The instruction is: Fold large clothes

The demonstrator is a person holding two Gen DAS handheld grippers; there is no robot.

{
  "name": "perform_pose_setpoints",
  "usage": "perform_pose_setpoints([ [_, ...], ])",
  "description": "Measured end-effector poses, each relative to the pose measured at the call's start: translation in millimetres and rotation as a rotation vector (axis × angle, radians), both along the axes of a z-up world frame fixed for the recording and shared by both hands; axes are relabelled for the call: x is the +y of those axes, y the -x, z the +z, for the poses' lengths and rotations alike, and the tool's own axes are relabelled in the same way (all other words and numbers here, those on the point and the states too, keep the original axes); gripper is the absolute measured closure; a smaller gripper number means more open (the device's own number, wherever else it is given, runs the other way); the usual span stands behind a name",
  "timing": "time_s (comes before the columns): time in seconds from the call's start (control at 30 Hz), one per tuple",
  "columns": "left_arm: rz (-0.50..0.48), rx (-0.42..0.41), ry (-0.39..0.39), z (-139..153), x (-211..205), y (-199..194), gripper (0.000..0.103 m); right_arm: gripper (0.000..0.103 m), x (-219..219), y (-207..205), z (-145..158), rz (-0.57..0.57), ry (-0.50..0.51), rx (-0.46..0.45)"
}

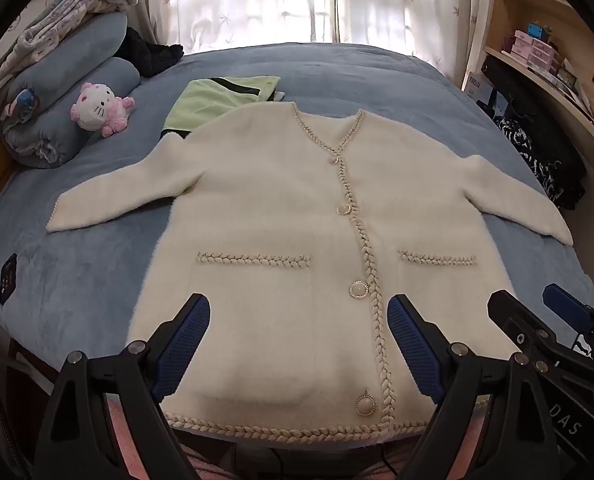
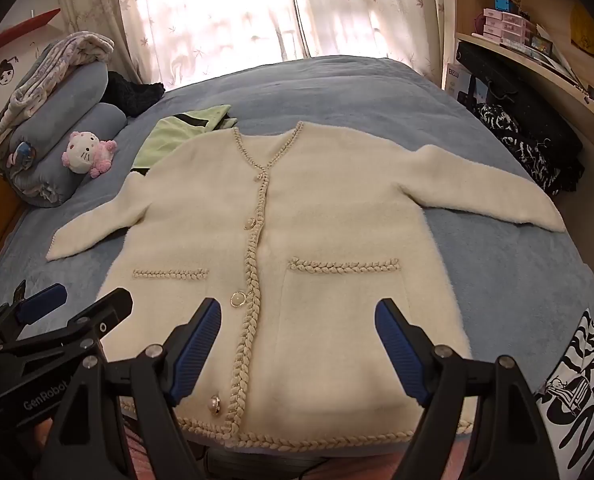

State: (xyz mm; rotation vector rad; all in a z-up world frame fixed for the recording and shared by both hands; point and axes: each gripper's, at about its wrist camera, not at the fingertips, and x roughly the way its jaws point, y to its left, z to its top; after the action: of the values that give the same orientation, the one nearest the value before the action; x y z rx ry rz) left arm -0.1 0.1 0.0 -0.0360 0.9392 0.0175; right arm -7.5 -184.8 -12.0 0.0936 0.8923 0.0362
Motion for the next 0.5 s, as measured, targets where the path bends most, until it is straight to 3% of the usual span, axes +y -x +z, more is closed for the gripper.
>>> perform_pose_setpoints([
  [0.5, -0.003, 0.005, -0.001, 0.1, 0.0, 0.2, 0.014, 0.023, 1.0, -0.8, -3.4, -0.001, 0.001, 0.01],
])
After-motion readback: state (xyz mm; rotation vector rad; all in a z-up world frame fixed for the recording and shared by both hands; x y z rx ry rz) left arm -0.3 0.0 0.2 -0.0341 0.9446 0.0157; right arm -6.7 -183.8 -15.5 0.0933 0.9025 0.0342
